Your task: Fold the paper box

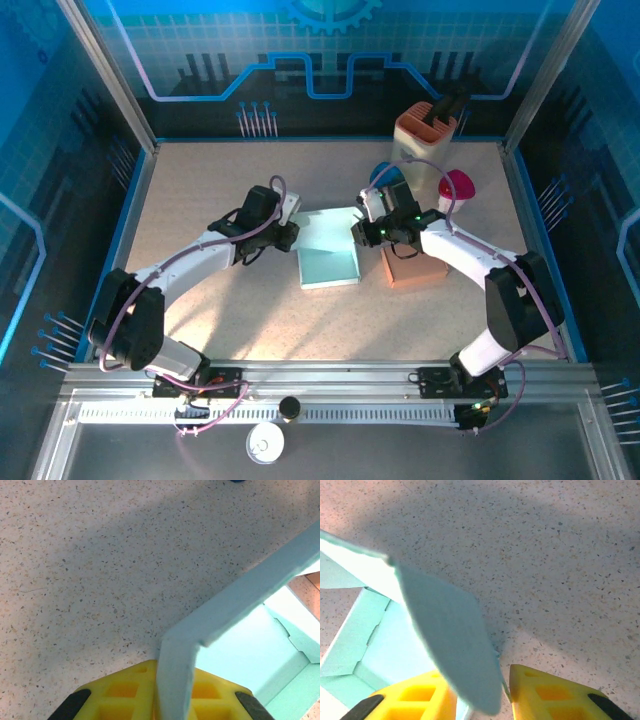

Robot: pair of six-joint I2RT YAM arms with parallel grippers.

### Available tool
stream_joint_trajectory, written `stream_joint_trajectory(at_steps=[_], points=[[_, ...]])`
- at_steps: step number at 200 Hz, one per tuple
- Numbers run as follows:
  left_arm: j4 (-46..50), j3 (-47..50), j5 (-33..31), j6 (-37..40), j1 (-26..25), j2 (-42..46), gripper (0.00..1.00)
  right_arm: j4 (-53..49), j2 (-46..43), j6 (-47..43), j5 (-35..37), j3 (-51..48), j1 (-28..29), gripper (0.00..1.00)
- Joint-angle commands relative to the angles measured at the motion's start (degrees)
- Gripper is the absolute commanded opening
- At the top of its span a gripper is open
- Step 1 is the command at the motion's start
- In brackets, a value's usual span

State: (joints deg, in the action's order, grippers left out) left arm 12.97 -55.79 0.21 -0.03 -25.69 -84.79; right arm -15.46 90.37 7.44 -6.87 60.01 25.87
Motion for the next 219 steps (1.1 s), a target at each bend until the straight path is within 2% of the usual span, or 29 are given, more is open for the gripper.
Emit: stream_joint_trajectory(at_steps=[1,18,79,126,181,219], points=[[0.3,-1.6,-1.1,-0.2,-0.7,-0.8,0.12,-1.5,-0.6,0.0,1.4,1.4,0.6,0.32],[0.4,-1.8,-1.8,0.0,-1.1,-1.1,0.12,-1.2,-1.0,-0.1,1.4,1.4,0.7,0.31],[0.3,-2.6,-3.3,0.0,-1.9,-1.7,0.04,-1.6,0.3,-0.3,1.9,3.1,1.5,0.15],[-0.6,-2.6,-4.6,-1.0,-2.8,-1.3,0.00,-1.7,0.0,-0.2,5.8,3.2,4.2,0.00],[-6.3,-0.9,-8.8,-6.9,-4.2,0.6,0.00,1.4,0.7,7.4,13.2,4.5,8.0,0.00],[-12.4,0.5,-11.7,-9.5,-3.7,0.5,0.00,7.0,2.6,13.1,15.4,6.4,8.9,0.00]])
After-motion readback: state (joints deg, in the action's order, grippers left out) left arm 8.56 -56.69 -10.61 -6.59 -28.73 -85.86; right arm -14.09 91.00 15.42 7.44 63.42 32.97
